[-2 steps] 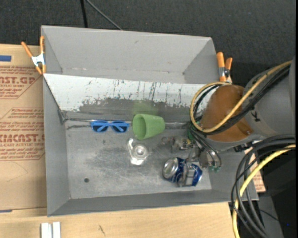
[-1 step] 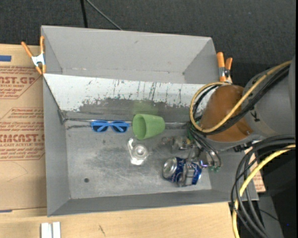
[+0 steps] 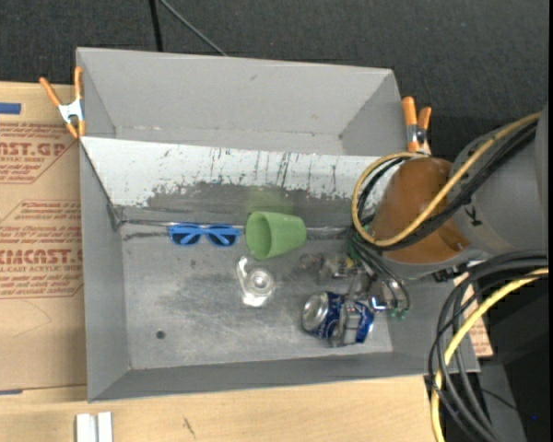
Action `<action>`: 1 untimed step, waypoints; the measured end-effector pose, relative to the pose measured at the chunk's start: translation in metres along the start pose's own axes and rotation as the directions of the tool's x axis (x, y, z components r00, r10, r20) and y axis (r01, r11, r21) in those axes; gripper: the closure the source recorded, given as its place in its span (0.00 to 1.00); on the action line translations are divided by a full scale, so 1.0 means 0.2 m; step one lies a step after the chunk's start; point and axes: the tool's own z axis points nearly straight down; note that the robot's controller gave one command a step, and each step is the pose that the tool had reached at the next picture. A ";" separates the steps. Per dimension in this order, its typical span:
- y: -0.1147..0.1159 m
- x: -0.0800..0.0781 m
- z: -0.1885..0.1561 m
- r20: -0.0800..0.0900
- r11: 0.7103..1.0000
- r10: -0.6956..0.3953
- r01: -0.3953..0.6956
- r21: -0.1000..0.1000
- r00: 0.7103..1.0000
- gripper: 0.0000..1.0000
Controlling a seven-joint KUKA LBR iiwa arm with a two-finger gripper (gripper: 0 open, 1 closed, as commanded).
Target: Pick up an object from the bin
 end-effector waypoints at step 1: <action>0.00 0.00 0.00 0.001 1.000 0.001 -0.001 0.000 1.000 0.00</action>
Offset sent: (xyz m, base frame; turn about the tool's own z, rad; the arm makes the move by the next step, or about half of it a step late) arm 0.0000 0.0000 0.0000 0.0000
